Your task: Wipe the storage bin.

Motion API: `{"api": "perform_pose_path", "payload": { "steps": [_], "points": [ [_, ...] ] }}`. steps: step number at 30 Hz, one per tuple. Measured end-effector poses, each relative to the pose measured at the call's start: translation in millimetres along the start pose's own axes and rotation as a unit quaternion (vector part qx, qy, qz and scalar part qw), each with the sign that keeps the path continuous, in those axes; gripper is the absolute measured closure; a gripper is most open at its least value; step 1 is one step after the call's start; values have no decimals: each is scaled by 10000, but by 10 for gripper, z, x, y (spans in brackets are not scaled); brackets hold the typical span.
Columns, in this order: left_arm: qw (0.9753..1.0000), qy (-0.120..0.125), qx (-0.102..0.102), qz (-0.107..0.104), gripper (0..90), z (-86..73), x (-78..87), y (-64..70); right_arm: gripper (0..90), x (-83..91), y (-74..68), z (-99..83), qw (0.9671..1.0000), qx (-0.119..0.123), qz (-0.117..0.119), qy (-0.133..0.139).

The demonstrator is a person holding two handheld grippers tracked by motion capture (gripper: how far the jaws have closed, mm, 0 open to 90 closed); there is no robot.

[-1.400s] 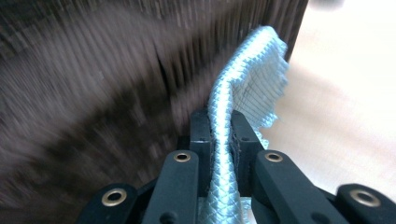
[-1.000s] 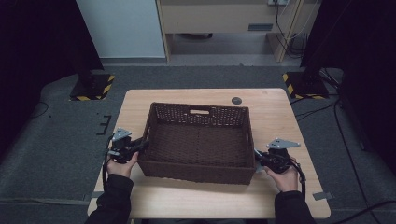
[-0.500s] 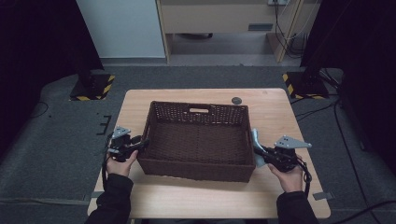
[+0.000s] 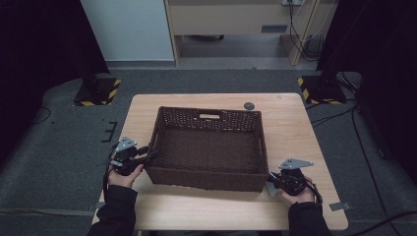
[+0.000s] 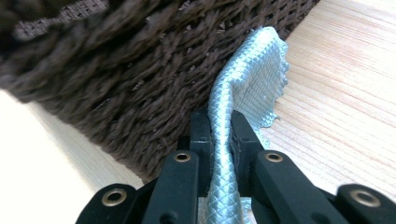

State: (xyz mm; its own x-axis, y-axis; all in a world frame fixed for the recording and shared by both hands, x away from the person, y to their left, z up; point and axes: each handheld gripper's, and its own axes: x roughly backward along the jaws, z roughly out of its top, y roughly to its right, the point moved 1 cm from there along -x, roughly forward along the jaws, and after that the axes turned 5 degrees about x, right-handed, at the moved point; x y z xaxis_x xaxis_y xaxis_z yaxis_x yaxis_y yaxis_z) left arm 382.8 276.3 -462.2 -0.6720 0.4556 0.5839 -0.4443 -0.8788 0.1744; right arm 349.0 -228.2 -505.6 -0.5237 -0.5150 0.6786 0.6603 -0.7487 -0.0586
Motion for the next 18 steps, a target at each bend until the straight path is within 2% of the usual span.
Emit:
{"api": "perform_pose_path", "payload": {
  "steps": [1, 6, 8, 10, 11, 14, 16, 18],
  "points": [
    [10000, 65, 23, -18, 569, -2, 0, 9, 831, 5, 0, 11, 10000, 17, 7, 15],
    [9999, 45, 25, 92, 606, 8, -1, 18, 831, 33, 11, 84, 9996, 66, 29, 268],
    [9999, 42, 46, 133, 616, 13, -3, 29, 830, 77, 18, 127, 9989, 111, -14, 453],
    [9999, 25, 42, 162, 623, 15, -3, 30, 830, 181, 21, 212, 9968, 217, -113, 767],
    [9999, 25, 42, 162, 624, 15, -3, 30, 830, 181, 21, 212, 9968, 217, -113, 767],
    [9998, 42, 87, 176, 627, 12, -4, 32, 831, 303, 14, 266, 9937, 331, -141, 1065],
    [9998, 42, 83, 196, 631, 12, -2, 36, 831, 336, 22, 260, 9930, 385, -123, 1111],
    [9997, 70, 126, 192, 632, 9, -4, 37, 832, 310, 32, 216, 9943, 334, -95, 1009]
  ]
}}
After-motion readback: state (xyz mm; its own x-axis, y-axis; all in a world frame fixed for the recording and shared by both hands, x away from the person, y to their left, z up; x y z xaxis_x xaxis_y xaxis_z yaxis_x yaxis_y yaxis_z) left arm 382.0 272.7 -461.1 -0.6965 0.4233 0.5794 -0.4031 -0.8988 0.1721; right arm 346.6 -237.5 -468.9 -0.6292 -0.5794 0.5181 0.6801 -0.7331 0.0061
